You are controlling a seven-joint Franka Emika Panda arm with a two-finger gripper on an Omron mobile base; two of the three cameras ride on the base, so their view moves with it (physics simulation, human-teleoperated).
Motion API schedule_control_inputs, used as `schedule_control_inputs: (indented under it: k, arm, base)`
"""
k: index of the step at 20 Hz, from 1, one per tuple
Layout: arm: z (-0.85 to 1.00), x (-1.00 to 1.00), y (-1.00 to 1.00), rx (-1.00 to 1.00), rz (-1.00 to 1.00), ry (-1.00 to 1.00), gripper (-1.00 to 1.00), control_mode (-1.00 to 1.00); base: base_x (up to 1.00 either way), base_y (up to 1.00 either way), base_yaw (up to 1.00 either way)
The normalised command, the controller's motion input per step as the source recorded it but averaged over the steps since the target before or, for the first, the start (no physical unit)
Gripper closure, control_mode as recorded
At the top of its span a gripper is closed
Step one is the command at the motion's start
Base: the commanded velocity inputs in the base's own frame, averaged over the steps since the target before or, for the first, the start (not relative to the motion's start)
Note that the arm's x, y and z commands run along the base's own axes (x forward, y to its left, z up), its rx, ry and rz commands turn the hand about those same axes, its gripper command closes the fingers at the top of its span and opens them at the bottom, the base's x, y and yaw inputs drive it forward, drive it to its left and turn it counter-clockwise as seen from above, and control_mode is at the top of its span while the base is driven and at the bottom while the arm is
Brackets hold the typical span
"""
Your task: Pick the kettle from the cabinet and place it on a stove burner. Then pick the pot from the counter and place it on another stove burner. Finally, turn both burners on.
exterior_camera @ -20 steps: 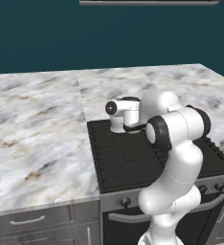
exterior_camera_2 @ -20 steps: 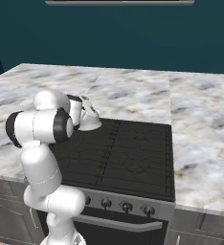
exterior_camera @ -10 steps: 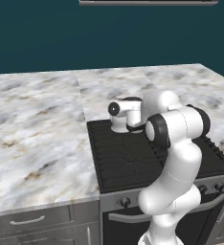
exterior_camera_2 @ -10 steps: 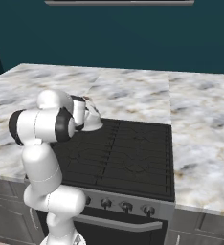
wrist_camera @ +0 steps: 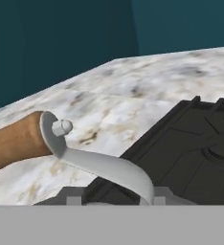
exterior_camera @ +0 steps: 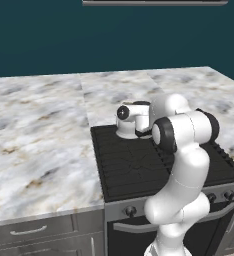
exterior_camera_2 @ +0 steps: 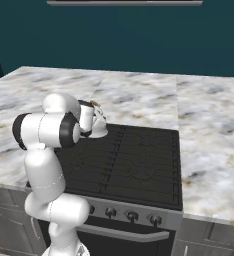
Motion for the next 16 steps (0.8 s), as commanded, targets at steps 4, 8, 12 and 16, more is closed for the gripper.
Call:
schedule_control_inputs:
  k: [4, 8, 12, 16]
  arm:
    - [-0.16, 0.0, 0.09, 0.02, 0.0, 0.01, -1.0, -1.0]
    - [-0.17, 0.0, 0.13, 0.0, 0.0, 0.0, -1.0, -1.0]
    - [-0.12, 0.0, 0.21, 0.0, 0.0, 0.0, -1.0, -1.0]
    - [-0.08, 0.0, 0.22, 0.0, 0.0, -0.01, -1.0, -1.0]
  base:
    - [0.0, 0.0, 0.0]
    - [0.0, 0.0, 0.0]
    - [0.0, 0.0, 0.0]
    - [0.0, 0.0, 0.0]
